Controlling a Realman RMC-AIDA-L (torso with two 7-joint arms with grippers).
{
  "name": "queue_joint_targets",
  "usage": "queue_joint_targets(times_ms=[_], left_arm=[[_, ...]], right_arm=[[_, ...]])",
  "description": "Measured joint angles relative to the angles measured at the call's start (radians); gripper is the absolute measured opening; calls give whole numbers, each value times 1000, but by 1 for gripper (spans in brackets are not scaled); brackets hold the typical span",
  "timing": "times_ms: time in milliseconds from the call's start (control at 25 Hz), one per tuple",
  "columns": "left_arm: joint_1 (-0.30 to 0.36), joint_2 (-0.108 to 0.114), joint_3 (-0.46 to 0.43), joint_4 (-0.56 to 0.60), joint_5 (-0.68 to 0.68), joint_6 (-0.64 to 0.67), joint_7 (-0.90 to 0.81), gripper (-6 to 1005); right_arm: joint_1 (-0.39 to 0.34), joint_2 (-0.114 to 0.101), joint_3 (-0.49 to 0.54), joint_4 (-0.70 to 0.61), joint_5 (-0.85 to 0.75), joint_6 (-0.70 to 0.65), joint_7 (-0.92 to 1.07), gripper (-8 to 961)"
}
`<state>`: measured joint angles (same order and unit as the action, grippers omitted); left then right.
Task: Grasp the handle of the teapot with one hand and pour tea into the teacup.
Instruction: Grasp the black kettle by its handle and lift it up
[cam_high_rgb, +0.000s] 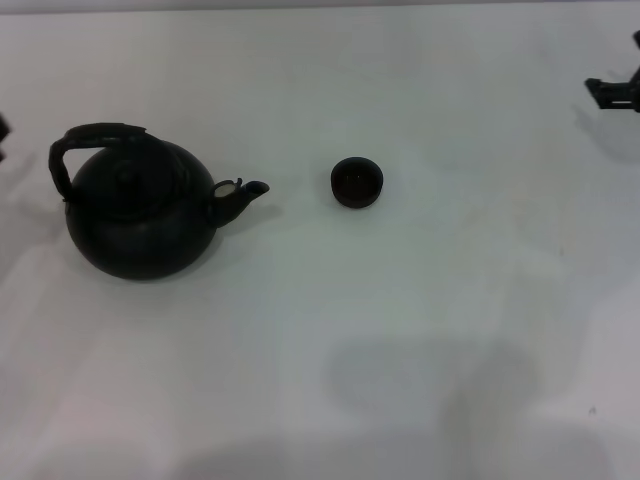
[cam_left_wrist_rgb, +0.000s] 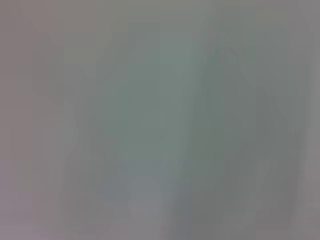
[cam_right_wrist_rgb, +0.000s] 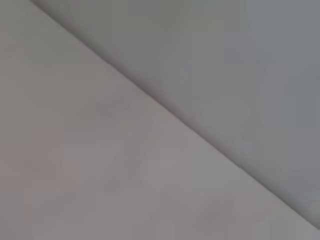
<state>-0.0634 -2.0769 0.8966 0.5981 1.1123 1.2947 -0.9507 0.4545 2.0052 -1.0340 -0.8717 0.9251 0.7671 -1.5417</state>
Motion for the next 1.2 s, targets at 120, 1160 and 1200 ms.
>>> queue_joint_targets(times_ms=[120,1160,1200], left_arm=[[101,0,-10,110,-4,61,-43,728],[38,0,67,230,293,16,-331,727],[34,0,67,231,293,12,-334,727]], right_arm=[[-5,1,5,17,1,-39,-9,871],[6,6,-39,71,40,-116,-32,869],[6,6,-46,71,41,-117,-33,869]])
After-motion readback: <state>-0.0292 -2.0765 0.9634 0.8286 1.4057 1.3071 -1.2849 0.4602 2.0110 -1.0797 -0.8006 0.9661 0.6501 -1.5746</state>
